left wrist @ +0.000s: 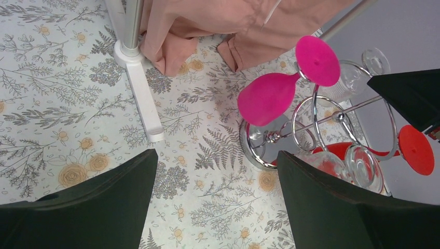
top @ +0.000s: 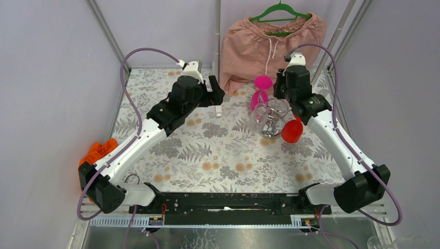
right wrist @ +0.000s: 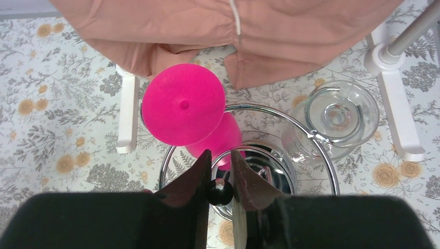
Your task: Take the wine glass off the wine glass rack
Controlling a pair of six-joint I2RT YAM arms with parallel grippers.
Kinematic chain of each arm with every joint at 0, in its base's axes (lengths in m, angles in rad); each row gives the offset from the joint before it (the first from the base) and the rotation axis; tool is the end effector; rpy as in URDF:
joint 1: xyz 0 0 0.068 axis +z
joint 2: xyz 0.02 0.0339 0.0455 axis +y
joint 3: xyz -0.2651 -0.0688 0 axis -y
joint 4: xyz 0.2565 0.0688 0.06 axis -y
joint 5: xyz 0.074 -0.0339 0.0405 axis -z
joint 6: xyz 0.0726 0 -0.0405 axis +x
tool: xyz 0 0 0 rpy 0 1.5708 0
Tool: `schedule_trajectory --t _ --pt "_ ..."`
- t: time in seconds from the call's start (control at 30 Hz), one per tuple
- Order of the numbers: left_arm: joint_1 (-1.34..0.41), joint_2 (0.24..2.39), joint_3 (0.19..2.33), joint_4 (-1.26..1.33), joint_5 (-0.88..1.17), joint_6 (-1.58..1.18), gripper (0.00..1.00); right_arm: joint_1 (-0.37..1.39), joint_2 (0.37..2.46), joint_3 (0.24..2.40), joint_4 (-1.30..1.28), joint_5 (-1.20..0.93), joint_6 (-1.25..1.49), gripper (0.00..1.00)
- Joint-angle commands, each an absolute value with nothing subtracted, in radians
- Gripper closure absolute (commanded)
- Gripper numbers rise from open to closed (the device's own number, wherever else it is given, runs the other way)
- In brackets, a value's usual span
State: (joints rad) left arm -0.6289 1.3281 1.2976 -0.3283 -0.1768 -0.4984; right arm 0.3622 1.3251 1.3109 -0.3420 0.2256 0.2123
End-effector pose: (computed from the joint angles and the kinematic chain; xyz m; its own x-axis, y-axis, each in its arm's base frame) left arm 0.2911 -0.1960 0.3719 -0.4626 -0.2454 -0.8519 0.2559 0.8831 -0.3933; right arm 0.3317 0.1083 0.3765 -0.3502 0.0869 -0.9326 -0.0772 0.9896 0.1212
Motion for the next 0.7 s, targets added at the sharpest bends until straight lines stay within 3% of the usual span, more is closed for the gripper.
schedule_trajectory --t 0.0,0.67 --pt "-0.635 1.293 1.282 -0.288 -0.205 -0.500 0.07 0.433 1.296 1.335 -0.315 0.190 0.273 1.00" --pt "-0.636 1.229 1.262 -0.327 -0.291 -0.488 0.04 0.669 1.430 1.469 -0.352 0.296 0.259 1.00"
